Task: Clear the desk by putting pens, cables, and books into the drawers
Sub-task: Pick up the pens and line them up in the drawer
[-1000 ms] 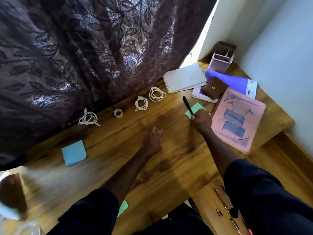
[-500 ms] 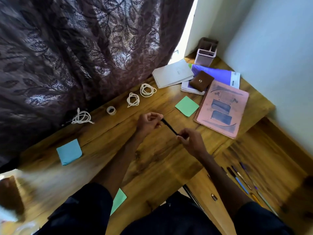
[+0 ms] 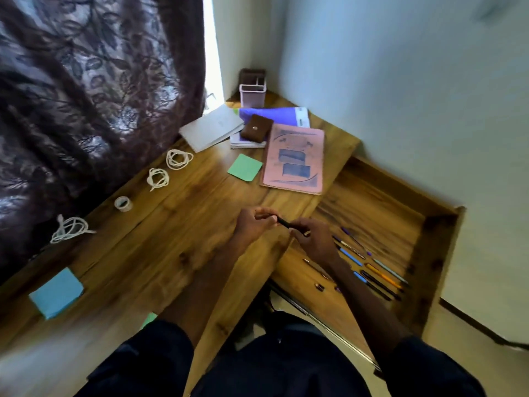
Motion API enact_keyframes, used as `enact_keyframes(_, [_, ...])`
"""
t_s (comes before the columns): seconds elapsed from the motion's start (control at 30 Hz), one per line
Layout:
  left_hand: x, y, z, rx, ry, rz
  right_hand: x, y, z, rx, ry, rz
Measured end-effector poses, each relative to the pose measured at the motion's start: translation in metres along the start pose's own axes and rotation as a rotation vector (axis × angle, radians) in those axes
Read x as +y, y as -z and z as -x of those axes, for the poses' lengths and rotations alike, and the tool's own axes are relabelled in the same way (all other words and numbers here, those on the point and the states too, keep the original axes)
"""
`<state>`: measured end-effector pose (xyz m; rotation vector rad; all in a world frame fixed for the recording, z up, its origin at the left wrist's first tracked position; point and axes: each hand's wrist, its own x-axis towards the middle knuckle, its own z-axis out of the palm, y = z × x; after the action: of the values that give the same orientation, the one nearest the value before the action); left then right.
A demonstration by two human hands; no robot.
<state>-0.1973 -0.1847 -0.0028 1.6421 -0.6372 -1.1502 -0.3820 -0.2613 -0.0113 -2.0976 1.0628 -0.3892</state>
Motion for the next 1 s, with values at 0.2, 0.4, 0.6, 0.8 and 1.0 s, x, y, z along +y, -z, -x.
enact_keyframes(0.2, [0.0,-0.048,0.01,-0.047,-0.02,-0.109,0.034,0.03,0.03,0.041,-0.06,0.016])
enact_keyframes(0.4, [-0.009,-0.103,0.002,-0.071,0.079,-0.261,0.126,0.076,0.045,0.078,-0.221,0.133])
enact_keyframes(0.6, [-0.021,-0.162,-0.002,-0.168,0.134,-0.446,0.242,0.122,0.046,-0.002,-0.508,0.277])
enact_keyframes(0.8, [-0.043,-0.207,-0.006,-0.247,0.088,-0.546,0.306,0.136,0.052,-0.081,-0.621,0.337])
enact_keyframes(1.0, [-0.055,-0.223,-0.009,-0.251,0.115,-0.588,0.313,0.135,0.047,-0.087,-0.693,0.357])
